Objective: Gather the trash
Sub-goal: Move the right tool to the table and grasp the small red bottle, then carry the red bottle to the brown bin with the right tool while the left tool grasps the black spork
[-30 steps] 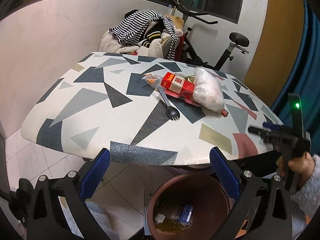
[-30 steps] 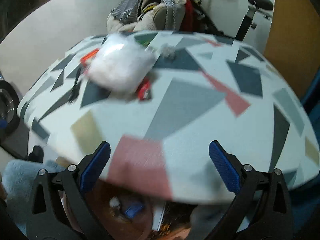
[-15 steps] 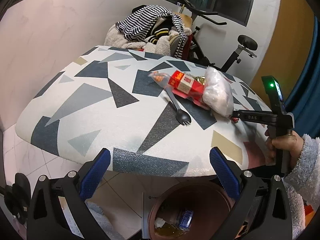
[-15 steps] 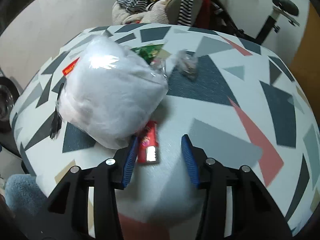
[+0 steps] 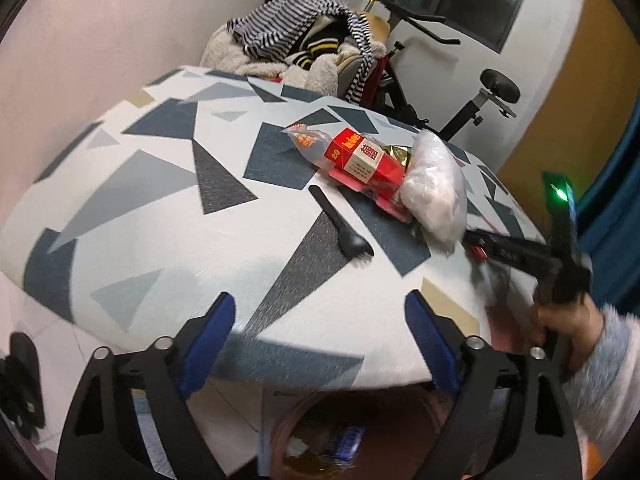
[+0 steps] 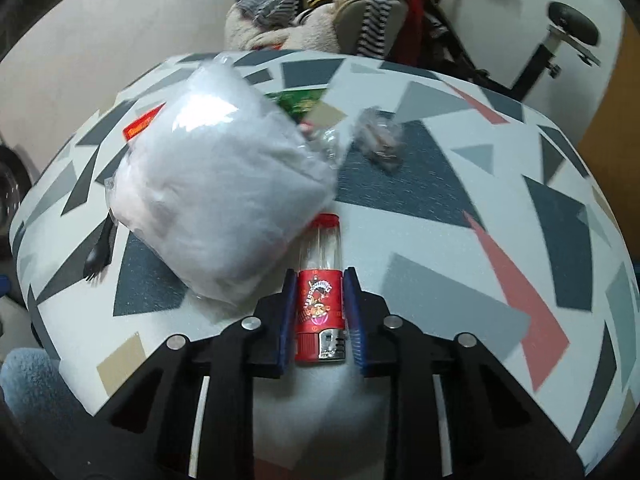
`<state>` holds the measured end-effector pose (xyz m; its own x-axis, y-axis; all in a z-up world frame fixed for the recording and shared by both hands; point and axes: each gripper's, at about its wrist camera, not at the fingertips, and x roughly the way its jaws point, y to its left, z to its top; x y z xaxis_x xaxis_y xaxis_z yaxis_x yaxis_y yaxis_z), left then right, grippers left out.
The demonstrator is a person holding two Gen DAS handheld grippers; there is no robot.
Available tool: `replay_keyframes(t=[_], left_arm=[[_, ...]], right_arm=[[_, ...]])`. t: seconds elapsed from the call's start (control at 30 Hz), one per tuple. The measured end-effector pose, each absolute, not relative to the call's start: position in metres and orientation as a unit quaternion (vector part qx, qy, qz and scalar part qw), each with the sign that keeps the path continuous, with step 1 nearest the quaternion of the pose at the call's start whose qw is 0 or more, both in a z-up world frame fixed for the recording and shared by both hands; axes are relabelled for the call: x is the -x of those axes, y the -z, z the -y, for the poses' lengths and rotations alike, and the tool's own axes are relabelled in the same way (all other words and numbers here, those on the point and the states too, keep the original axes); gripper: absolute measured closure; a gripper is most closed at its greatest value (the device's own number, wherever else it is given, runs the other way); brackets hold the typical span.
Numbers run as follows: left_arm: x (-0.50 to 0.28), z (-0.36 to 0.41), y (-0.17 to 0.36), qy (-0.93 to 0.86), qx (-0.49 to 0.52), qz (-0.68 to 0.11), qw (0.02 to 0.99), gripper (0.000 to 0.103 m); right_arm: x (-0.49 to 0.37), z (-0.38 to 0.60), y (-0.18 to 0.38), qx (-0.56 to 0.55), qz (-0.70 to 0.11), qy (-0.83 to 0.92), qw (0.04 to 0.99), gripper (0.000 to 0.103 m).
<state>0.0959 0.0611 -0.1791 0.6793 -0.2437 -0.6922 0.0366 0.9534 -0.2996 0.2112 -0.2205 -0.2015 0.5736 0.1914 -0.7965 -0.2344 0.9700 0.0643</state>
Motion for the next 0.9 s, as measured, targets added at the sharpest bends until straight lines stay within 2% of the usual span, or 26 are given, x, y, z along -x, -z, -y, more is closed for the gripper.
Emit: replay_keyframes(t=[0.17, 0.3, 0.37, 0.63, 0.83, 0.9], left_arm=[[-0.143, -0.05, 0.181, 0.071, 0.14, -0.412, 0.898, 0.051], [-0.176, -0.036, 0.184, 0.072, 0.137, -0.421, 0.894, 0.06], [-0.195, -0.029, 0.188, 0.061, 0.129, -0.432, 0.891, 0.068], [-0.227, -0.009, 0.205, 0.016, 0.06, -0.456, 0.888, 0.082], [-0.23, 0.009, 0.208, -0.004, -0.011, -0.454, 0.891, 0.082], [-0.23, 0.007, 0.208, -0.001, -0.011, -0.452, 0.892, 0.089]], right_arm=[[-0.196, 0.244, 0.191, -0.005, -0.428, -0.106, 0.897, 0.077], [-0.181, 0.257, 0.186, -0.019, -0.418, -0.099, 0.903, 0.077], [-0.175, 0.264, 0.185, -0.027, -0.415, -0.097, 0.904, 0.077], [-0.152, 0.279, 0.178, -0.041, -0.402, -0.09, 0.91, 0.077], [-0.142, 0.287, 0.178, -0.06, -0.402, -0.085, 0.91, 0.077], [-0.137, 0.288, 0.178, -0.067, -0.402, -0.086, 0.909, 0.077]])
